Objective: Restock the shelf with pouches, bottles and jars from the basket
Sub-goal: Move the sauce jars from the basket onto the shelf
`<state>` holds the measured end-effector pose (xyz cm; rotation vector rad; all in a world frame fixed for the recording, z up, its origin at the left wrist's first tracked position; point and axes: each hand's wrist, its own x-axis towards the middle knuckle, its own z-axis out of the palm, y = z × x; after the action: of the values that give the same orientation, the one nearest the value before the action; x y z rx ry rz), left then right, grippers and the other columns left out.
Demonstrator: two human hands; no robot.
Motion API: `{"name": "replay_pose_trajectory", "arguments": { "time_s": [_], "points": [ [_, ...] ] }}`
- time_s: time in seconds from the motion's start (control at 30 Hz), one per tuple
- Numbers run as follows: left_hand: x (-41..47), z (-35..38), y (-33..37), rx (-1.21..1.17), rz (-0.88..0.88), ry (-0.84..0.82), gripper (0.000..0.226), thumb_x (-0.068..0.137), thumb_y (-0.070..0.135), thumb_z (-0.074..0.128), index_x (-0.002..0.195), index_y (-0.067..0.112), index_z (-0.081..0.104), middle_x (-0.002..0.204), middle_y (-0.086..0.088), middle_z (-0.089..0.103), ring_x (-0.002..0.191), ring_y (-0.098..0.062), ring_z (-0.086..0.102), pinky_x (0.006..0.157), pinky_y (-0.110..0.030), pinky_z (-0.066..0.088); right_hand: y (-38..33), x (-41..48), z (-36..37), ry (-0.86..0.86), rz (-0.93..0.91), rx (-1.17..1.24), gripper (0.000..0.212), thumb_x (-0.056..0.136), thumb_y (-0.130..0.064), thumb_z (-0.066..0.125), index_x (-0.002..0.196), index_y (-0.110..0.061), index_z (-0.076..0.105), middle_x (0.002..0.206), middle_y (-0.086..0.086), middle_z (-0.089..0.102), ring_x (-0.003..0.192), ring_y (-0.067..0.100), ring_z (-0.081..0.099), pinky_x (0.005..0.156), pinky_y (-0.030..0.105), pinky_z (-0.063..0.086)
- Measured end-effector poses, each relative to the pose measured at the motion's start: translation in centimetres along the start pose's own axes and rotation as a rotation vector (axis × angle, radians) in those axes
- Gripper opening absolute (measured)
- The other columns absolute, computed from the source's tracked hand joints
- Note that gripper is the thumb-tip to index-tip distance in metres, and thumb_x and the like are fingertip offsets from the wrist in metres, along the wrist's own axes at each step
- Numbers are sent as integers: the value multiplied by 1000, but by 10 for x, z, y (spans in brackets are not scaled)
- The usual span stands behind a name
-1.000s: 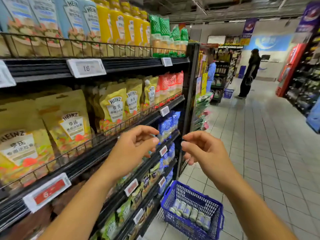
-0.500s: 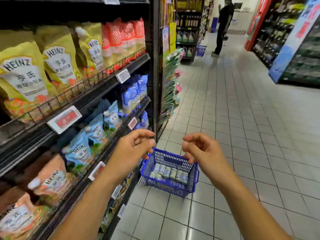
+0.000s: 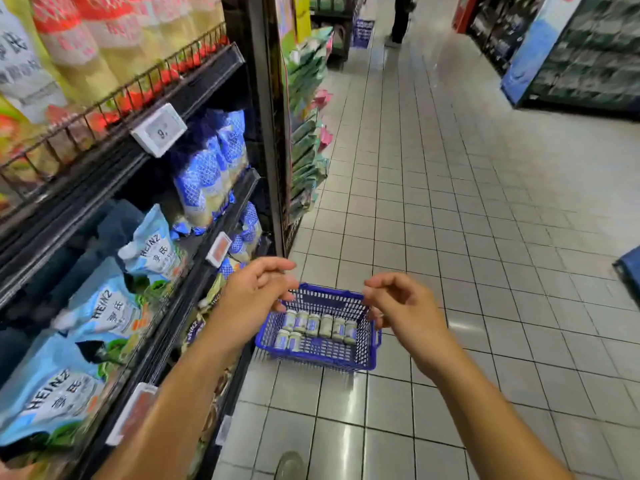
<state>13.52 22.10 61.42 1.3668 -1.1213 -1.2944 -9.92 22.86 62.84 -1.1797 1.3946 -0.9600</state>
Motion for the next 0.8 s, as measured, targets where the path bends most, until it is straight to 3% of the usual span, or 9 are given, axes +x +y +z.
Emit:
{"name": "replay_pose_trajectory", "arguments": {
  "time_s": [0.43, 0.6, 0.8],
  "points": [
    [116, 4, -49, 28, -177, -66, 15, 95, 13, 62, 105, 22, 68, 83, 1, 75, 72, -7, 68, 61, -19, 54, 36, 95, 7, 111, 174, 42, 8, 95, -8, 62, 99, -2, 66, 82, 5, 71, 62, 7, 63, 55, 20, 52],
    [157, 19, -73, 38, -251, -65, 17, 96, 11, 60, 104, 23, 68, 83, 1, 75, 71, -7, 67, 62, -20, 55, 60, 134, -8, 99, 241, 14, 12, 97, -11, 61, 101, -1, 66, 92, 13, 72, 70, 14, 64, 62, 28, 55],
    [213, 48, -107, 43, -364, -38, 12, 95, 11, 61, 100, 20, 68, 74, 4, 74, 63, -6, 66, 56, -20, 54, 102, 195, -30, 70, 348, 10, 13, 97, -8, 58, 101, 2, 66, 94, 21, 71, 65, 11, 64, 59, 21, 56]
  ]
}}
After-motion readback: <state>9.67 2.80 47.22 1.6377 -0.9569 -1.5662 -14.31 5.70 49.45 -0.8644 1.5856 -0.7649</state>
